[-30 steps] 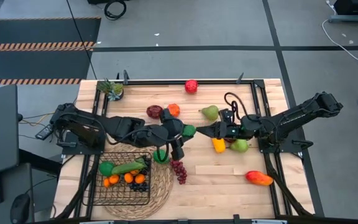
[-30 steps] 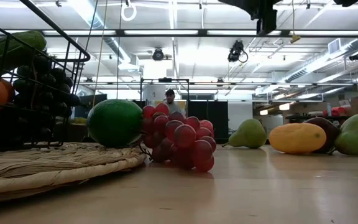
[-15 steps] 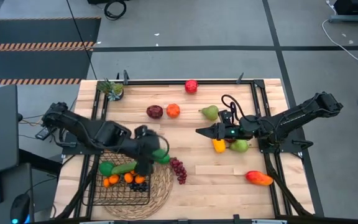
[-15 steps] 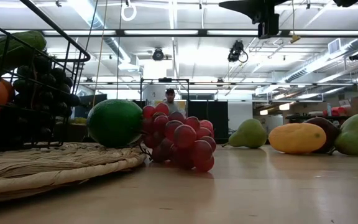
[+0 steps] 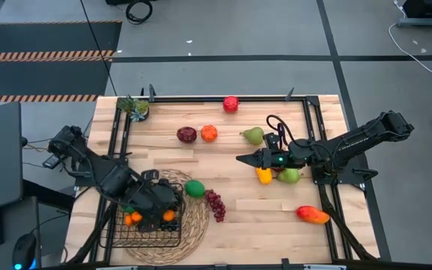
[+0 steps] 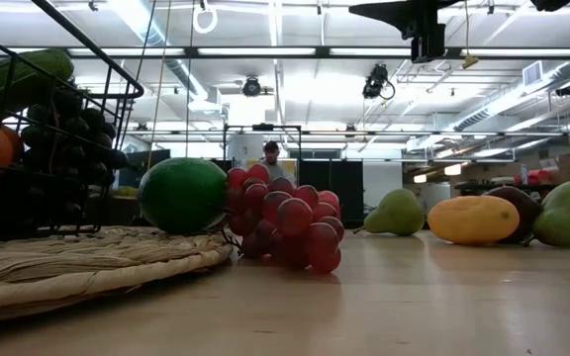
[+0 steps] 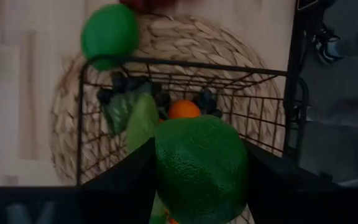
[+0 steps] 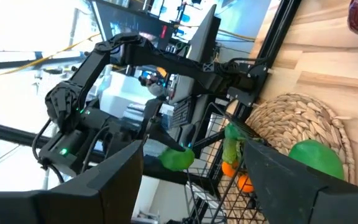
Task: Build produce basket
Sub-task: Put the right lime into the black wire basket, then put the red grapes into the black wire basket
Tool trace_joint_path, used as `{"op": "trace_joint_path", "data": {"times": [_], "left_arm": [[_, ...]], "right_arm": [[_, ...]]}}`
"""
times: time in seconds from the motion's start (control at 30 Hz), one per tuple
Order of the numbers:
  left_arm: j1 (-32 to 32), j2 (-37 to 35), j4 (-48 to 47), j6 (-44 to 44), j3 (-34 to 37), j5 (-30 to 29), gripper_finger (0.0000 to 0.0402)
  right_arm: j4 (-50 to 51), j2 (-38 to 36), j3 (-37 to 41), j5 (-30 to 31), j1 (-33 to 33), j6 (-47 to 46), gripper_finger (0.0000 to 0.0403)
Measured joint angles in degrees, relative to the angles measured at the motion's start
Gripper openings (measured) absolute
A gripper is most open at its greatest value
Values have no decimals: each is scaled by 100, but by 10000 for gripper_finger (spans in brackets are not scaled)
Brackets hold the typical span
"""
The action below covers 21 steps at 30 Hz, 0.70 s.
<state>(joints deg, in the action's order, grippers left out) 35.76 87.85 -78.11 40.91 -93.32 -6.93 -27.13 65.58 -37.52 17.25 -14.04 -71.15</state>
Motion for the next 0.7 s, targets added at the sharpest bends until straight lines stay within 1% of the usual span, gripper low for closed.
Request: {"op": "trace_joint_path", "data": {"times": [0.1,0.27,0.43,0.57,0.7], "left_arm": [[89,87,-78,327,0,17,220],[127,238,-137,402,2,183,268],[73,301,-96,498,0,290,311],[-62,287,-87,493,0,244,324],[-417,289,68,286,0,210,321]], "right_arm": [[1,0,1,-164,-2,39,282],[25,2,2,-383,-2,45,282],[40,2,2,-409,-1,45,282],[134,2,2,-445,-2,66,282],[250,3,2,-445,-2,79,282]]}}
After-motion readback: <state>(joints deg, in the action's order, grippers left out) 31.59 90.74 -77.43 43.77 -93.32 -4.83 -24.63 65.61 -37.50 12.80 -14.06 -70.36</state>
